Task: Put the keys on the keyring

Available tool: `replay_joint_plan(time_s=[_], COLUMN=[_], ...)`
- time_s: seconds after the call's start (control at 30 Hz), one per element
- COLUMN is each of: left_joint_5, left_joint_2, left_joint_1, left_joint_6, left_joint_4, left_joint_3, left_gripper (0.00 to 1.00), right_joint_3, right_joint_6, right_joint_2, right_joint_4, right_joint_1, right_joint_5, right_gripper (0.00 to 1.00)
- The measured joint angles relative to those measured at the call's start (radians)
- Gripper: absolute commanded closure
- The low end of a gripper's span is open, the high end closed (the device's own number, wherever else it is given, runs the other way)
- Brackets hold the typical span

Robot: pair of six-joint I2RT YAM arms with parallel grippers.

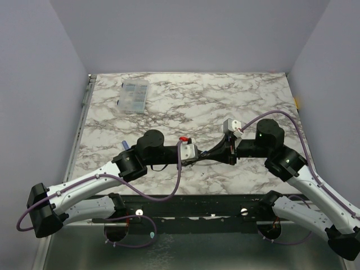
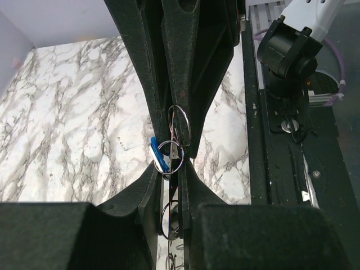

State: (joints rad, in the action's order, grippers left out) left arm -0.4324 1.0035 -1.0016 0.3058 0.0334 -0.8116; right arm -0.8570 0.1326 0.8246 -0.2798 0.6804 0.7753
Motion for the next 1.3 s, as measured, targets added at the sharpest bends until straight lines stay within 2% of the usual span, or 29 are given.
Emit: replay_joint_plan(time_s=[0.1,0.23,0.4,0.63,0.8,1.3], left_joint_5=[-0.003,-0.003,-0.001,-0.001,-0.002,-0.001], left_joint_2=[0.004,0.011,0.016,0.018,0.018,0.018], left_joint_1=[0.0,0.0,0.0,0.0,0.0,0.001], left_joint_6=[-0.003,-0.003,0.002,0.003,0.003,-0.011], left_joint_4=[-0.011,-0.024,-0.052,-0.084,-0.085,-0.119], left_joint_3=[-0.004,-0.015,-0.023,-0.03,-0.03,-0.047], left_gripper=[1.0,1.0,1.0,1.0,1.0,1.0], right_joint_3=[0.0,-0.006,-0.008,-0.026,-0.026,-0.026], right_joint_6=[0.006,0.009,0.007,0.018,0.024,0.027], right_joint_2=[0.0,-0.002,-0.02,-0.035,-0.045,-0.051], right_joint_4=[-0.011,-0.029,-0.064,-0.106,-0.111,-0.122], right_joint_1=[0.0,0.001,0.001,0.001,0.001,0.001], right_joint_5=[0.0,0.001,0.001,-0.005,-0.008,-0.039], right_gripper=[0.86,0.71,0.63,0.63,0.69,0.67])
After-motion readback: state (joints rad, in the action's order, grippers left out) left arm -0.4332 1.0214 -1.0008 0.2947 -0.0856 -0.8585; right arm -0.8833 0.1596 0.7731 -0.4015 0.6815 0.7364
